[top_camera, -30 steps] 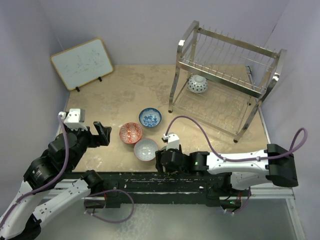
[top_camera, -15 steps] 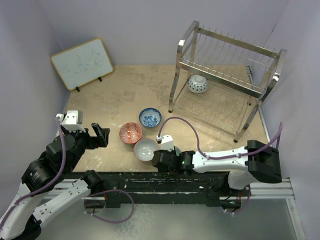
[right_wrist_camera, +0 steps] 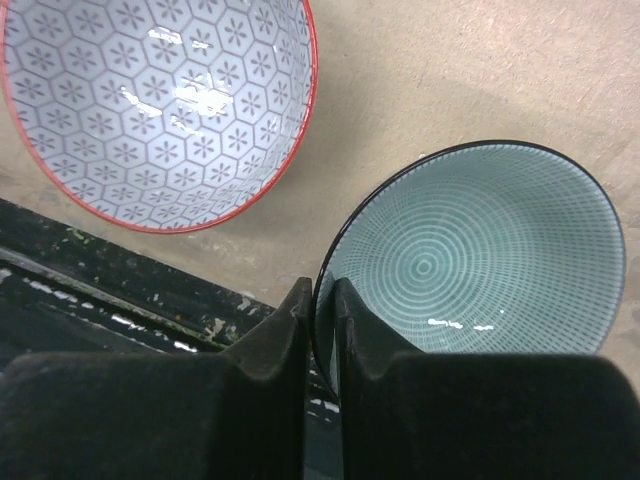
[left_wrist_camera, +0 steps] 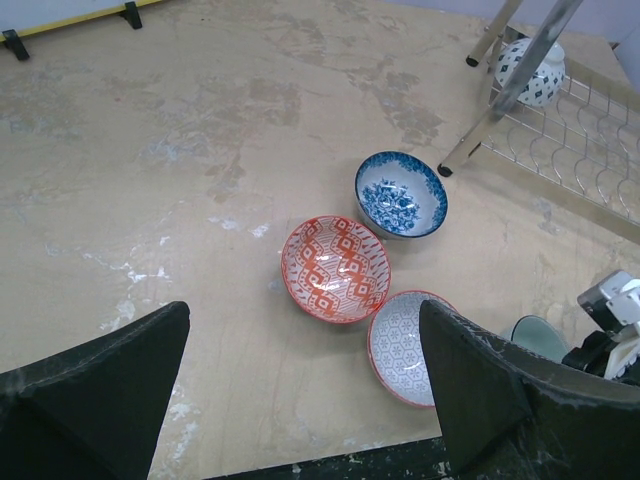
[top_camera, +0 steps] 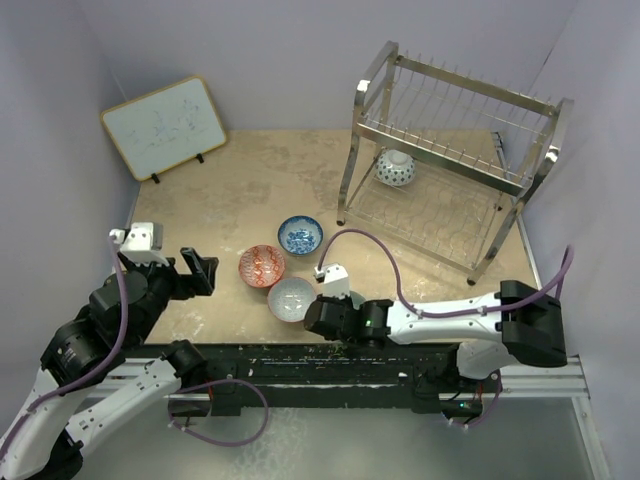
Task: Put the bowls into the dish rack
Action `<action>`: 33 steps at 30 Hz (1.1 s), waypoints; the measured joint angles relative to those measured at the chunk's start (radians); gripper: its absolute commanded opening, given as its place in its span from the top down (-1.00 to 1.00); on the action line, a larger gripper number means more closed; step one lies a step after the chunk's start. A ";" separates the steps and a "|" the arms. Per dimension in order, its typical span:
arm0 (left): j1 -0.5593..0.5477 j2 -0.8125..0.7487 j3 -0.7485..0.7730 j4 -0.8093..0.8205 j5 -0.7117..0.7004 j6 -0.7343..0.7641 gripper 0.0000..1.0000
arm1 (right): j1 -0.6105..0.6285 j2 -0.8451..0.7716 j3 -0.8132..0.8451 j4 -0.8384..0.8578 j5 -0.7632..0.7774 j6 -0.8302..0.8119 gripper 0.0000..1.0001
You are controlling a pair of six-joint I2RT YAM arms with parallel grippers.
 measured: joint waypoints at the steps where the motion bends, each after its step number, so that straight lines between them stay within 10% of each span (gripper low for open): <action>1: 0.000 0.000 0.000 -0.002 0.000 0.000 -0.98 | 0.000 -0.013 0.000 -0.008 0.002 0.003 0.81; 11: 0.000 -0.001 0.009 -0.004 -0.003 0.000 -0.98 | -0.034 -0.182 -0.049 0.003 -0.008 0.058 0.98; 18: 0.000 0.000 0.026 -0.006 -0.006 0.000 -0.98 | -0.332 -0.445 -0.227 0.194 -0.137 0.009 1.00; 33: 0.000 0.024 0.076 -0.010 -0.006 0.003 -0.98 | -0.657 -0.434 -0.261 0.557 -0.532 -0.011 1.00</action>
